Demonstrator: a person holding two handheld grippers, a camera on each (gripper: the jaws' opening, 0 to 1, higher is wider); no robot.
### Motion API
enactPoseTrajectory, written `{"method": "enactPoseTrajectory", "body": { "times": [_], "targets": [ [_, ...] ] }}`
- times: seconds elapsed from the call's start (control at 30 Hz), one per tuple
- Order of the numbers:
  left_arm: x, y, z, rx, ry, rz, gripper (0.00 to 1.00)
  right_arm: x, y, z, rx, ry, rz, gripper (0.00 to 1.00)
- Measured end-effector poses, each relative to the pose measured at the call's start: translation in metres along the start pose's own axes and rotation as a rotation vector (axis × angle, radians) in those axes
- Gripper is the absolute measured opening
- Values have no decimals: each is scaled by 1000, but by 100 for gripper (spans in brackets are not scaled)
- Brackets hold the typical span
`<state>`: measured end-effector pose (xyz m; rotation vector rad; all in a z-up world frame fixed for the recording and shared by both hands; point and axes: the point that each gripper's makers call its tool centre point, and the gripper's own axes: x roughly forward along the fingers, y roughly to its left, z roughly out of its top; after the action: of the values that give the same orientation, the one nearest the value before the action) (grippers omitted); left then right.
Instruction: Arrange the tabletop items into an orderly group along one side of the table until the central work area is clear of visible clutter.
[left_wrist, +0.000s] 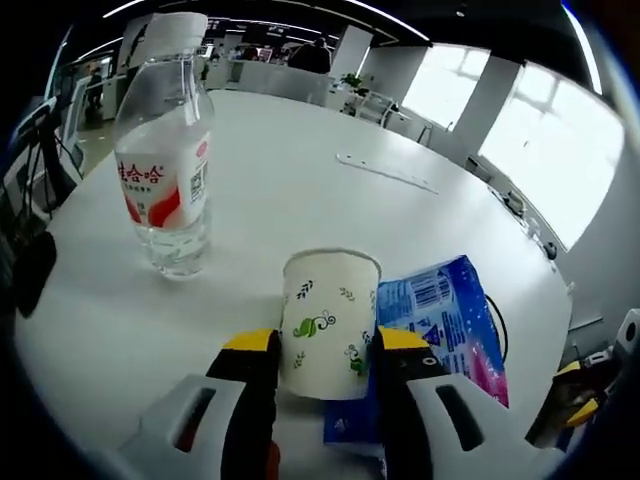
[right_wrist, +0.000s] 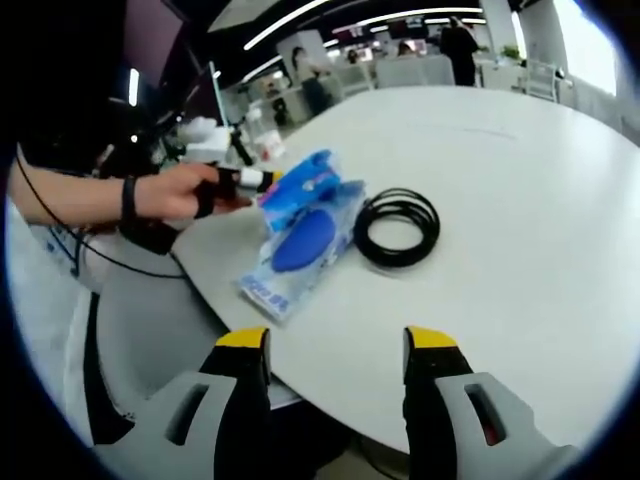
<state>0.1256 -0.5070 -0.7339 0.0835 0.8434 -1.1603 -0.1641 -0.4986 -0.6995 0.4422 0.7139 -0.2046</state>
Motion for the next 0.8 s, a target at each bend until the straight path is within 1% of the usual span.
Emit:
{"method": "enactPoseTrajectory", "body": {
  "times": [0.03,0.2,0.4,0.57,0.63,0.73,0.8],
  "targets": [
    [0,0,0,-14,-3,-7,36,0,0,0,-1,-1,-1,51],
    [-5,3,-1,-2,-2,-7,35,2,1,3,-6,0,2,51],
    [-20,10,-2,-10,-15,-4,35,5,4,7,-15,-2,9,51],
    [-42,14,-6,-37,-33,-17,35,10,6,13,-19,-10,17,51],
    [-51,17,-11,-41,-33,-21,35,15,8,17,-24,-15,25,51],
    [-65,22,-19,-84,-38,-27,35,21,12,21,-30,-20,39,51],
    [-76,25,-27,-124,-41,-35,35,26,15,25,-37,-24,52,50]
  ]
}}
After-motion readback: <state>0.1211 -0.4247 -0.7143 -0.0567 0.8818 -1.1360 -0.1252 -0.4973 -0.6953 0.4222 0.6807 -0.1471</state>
